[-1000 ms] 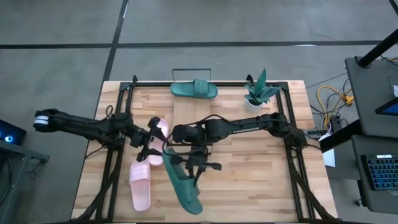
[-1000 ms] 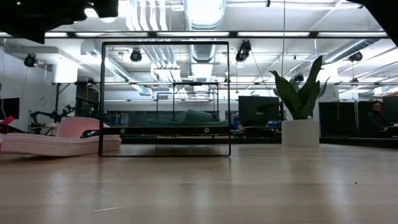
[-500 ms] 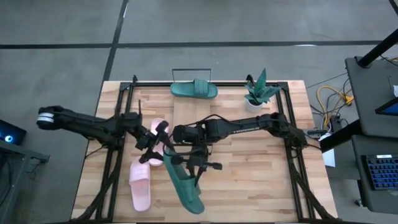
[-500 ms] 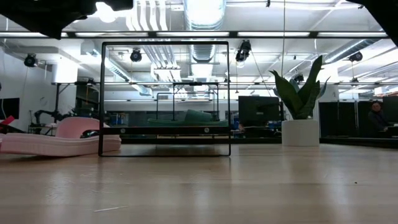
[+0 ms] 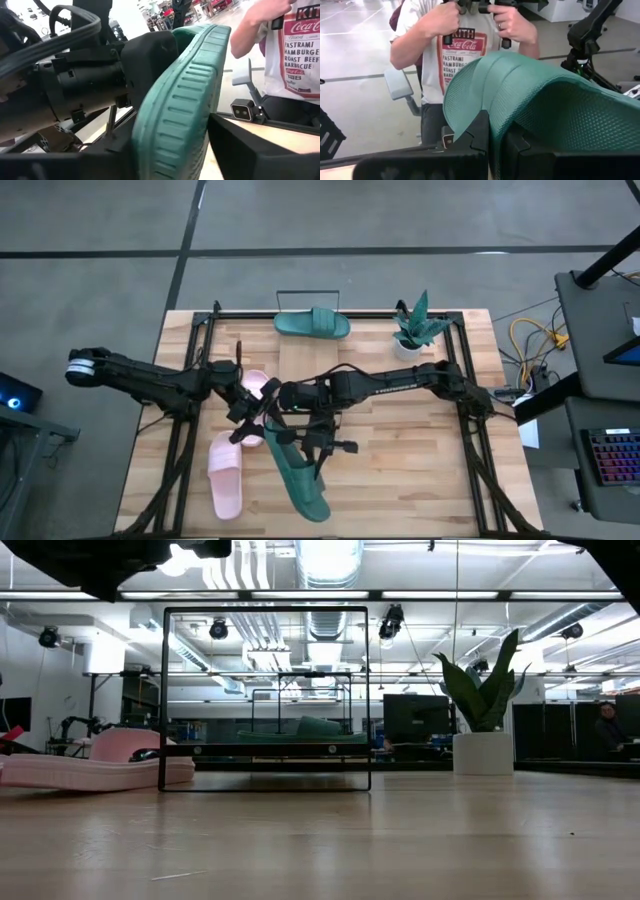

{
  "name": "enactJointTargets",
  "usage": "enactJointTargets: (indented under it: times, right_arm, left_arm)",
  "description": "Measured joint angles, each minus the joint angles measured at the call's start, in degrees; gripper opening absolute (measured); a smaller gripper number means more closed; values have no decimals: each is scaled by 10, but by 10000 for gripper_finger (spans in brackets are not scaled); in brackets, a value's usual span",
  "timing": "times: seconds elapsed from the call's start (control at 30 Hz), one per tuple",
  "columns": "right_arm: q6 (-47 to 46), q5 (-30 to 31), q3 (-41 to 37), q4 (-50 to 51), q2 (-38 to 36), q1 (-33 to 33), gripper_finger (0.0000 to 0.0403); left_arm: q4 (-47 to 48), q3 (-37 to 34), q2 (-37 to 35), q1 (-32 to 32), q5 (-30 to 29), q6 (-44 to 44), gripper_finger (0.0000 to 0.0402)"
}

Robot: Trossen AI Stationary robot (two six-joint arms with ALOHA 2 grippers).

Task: Pick and place slides into the shelf
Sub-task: Put the green slides on the shelf

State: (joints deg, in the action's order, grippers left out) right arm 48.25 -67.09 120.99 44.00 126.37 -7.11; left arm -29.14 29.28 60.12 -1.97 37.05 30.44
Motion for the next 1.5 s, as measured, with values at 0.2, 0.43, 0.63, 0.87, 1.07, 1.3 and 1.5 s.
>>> enactJointTargets:
  times: [0.2, 0.43, 0.63, 0.87, 1.07, 1.3, 1.5]
  right_arm:
    - [-4, 5, 3, 10, -3, -1, 11]
    - [-89, 73, 42, 30, -10, 0, 39]
    - [-90, 202, 97, 136, -21, 3, 102]
    - [-114, 339, 137, 195, -58, 4, 161]
    - [-177, 497, 136, 199, -116, -4, 174]
    - [-135, 728, 133, 183, -156, -86, 167]
    - [-138, 851, 100, 197, -157, -128, 167]
  left_arm:
    - [7, -1, -2, -1, 10, 29, 42]
    - [17, -2, -13, -1, 25, 75, 36]
    - [78, -4, -51, 0, 25, 75, 36]
    - [151, -6, -115, 0, 25, 74, 36]
    - [234, -7, -178, 0, -46, 78, 36]
    - [257, -22, -239, 0, -140, 94, 35]
    - [253, -26, -265, 0, -177, 162, 35]
